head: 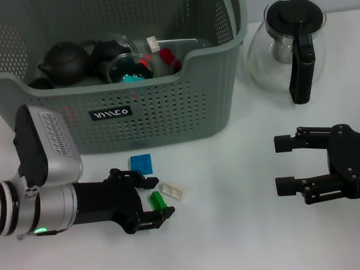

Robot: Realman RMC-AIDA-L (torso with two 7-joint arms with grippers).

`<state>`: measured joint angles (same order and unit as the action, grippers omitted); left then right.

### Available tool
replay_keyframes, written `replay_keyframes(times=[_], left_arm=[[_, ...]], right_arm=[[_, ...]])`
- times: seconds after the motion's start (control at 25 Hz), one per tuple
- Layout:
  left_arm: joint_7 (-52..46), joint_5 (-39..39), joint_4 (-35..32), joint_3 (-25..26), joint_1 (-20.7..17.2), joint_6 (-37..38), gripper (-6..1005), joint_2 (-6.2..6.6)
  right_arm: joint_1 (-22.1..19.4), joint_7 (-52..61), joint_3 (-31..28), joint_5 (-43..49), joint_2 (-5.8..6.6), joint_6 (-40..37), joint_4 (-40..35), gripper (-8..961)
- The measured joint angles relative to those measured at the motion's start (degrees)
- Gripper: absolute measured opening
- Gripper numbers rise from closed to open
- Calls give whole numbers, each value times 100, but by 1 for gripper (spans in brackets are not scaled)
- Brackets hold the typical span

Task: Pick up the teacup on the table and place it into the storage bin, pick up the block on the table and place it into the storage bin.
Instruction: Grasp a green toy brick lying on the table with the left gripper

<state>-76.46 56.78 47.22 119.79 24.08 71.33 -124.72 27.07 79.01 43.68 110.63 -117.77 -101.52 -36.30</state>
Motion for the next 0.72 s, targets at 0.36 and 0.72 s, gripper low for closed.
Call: replay_keyframes(times=[0.36,0.72], left_arm=[[-42,0,5,-30,18,-5,631,0],[-286,-51,35,-97,59,-66,449,27]], right_arm=[[0,0,0,2,7,0,0,915],[0,14,0,3,9,0,0,914]])
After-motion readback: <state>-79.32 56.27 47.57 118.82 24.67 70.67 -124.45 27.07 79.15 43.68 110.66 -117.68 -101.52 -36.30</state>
